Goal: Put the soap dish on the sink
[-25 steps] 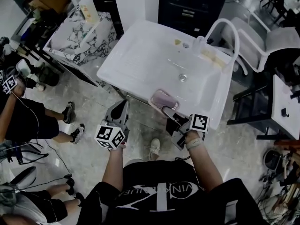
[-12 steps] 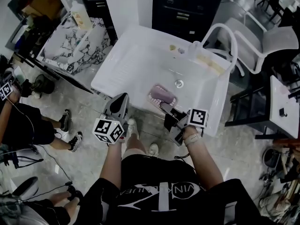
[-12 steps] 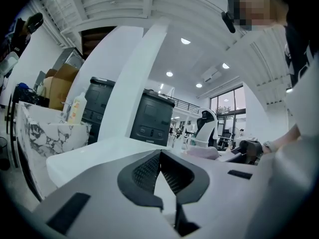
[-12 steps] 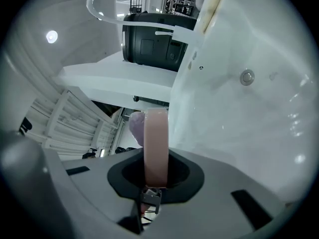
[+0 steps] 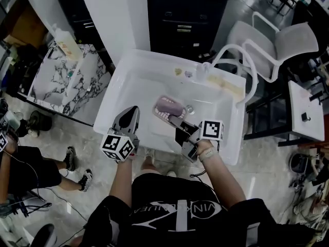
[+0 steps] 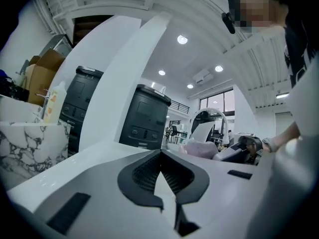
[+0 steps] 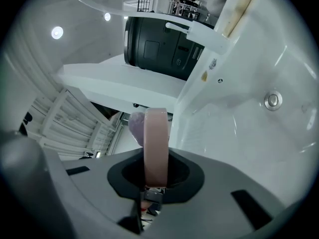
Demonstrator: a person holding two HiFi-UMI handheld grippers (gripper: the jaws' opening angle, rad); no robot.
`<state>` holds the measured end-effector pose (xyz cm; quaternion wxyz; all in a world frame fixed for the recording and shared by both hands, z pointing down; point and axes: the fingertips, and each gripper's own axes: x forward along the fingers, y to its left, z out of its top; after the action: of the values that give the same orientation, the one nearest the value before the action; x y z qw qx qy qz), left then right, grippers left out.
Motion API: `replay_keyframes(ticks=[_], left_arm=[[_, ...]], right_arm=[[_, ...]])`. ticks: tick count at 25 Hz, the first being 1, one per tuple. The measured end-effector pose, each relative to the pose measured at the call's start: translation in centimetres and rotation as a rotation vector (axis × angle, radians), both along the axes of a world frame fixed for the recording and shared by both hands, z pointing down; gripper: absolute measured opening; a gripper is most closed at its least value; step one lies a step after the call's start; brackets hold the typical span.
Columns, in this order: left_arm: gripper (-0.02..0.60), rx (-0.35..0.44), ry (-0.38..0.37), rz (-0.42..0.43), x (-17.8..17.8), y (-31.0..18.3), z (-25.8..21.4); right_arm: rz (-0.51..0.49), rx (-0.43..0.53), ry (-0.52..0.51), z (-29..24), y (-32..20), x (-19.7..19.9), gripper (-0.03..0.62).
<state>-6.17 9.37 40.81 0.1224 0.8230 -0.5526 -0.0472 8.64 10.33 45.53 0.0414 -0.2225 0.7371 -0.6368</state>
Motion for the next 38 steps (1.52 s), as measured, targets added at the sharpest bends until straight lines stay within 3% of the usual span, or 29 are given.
replay_keyframes(ticks=[21,27,30,33,38], left_arm=[[0.015,-0.043,-0.001,0.163,-2.0,-12.3,1.1],[0.015,-0.077,-0.011,0.249,-1.6,-15.0,2.1],[0.015,-0.092,-0.031,0.293,-1.2,-16.1,2.8],[0.015,-0.106,-0.029,0.305,-1.4,-17.4,3.7],[0.015,-0.15,-0.034,0.323,-0.9,-18.6,5.9]], right_arm=[[0.105,-0.019,0.054,1.2,-11.4,-3.3,0.05],[0.08,0.067,0.035,1.0,-15.1,-5.2,0.049],[0.101,0.011,0.066,2.0,-16.4,-5.7,0.049],[0.081,0.06,0.058,2.4,-18.4,-6.7,0.051],[0.046,0.055,0.081,3.6,-20.5,-7.7,0.051]])
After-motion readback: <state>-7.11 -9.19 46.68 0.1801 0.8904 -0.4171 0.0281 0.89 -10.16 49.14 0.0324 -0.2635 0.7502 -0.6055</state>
